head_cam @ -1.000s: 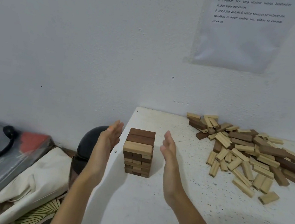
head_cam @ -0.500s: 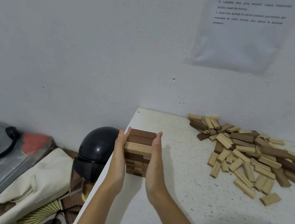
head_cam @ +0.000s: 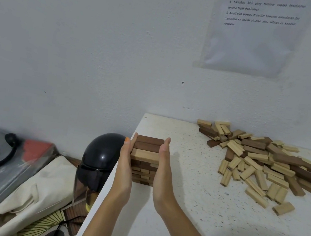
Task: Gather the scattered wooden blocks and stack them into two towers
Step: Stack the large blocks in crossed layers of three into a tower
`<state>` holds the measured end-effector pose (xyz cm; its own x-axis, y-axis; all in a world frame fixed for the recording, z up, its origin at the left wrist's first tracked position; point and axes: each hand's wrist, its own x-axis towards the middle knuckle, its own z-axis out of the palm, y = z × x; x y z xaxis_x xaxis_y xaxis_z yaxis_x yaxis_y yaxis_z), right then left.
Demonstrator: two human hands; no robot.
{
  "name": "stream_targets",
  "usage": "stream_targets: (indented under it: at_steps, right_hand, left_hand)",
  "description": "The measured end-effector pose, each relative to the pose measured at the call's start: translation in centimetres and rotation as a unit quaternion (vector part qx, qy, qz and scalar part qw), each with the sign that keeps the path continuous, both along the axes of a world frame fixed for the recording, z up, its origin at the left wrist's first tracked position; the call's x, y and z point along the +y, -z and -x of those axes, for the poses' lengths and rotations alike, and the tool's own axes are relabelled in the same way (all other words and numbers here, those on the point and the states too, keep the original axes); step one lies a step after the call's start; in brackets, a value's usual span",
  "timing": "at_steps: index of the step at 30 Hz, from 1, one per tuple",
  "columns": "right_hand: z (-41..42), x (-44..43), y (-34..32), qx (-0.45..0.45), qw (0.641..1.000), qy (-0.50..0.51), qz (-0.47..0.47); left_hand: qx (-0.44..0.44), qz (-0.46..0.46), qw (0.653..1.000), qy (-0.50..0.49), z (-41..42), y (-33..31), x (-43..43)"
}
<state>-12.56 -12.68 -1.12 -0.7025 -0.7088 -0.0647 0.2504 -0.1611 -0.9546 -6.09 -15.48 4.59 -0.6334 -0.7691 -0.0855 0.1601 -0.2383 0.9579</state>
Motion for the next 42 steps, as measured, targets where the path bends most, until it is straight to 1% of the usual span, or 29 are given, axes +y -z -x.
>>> stream_targets:
  at_steps: [4,17,23,29,31,33,35,38,40,42]
  right_hand:
    - [0.3,0.2,0.0,0.002,1.000,0.004,0.006]
    - [-0.4,-0.2,-0.3,0.003,1.000,0.012,-0.020]
    - [-0.4,0.3,-1.2,0.018,0.999,0.021,-0.019]
    - [0.1,1.2,-2.2,0.021,0.998,0.003,-0.053]
    - [0.3,2.2,-3.3,0.031,0.998,0.011,-0.050]
    - [0.7,3.3,-4.4,0.050,0.998,0.029,-0.027]
    - [1.0,4.4,-5.0,0.075,0.996,0.047,-0.012]
    - [1.4,5.7,-5.8,0.092,0.993,0.080,0.009]
    - [2.0,6.7,-6.2,0.098,0.990,0.103,0.015]
    - [2.7,7.9,-6.4,0.112,0.986,0.127,0.004]
  left_hand:
    - [0.003,-0.005,1.000,-0.007,-0.1,0.0,-0.2]
    - [-0.021,-0.016,1.000,-0.006,0.2,0.2,0.0]
    - [-0.045,0.009,0.999,-0.012,0.3,0.3,-0.2]
    - [-0.038,0.031,0.999,-0.021,0.0,0.0,-0.3]
    - [-0.023,0.044,0.998,-0.031,-0.3,-0.5,-0.1]
    - [0.005,0.061,0.998,-0.020,-0.8,-1.9,0.5]
    - [0.025,0.070,0.997,-0.034,-0.9,-2.6,0.8]
    - [0.016,0.141,0.986,-0.086,-0.7,-3.0,1.3]
    - [0.033,0.201,0.975,-0.090,-0.5,-3.1,1.8]
    - [0.055,0.239,0.966,-0.086,0.0,-3.5,3.0]
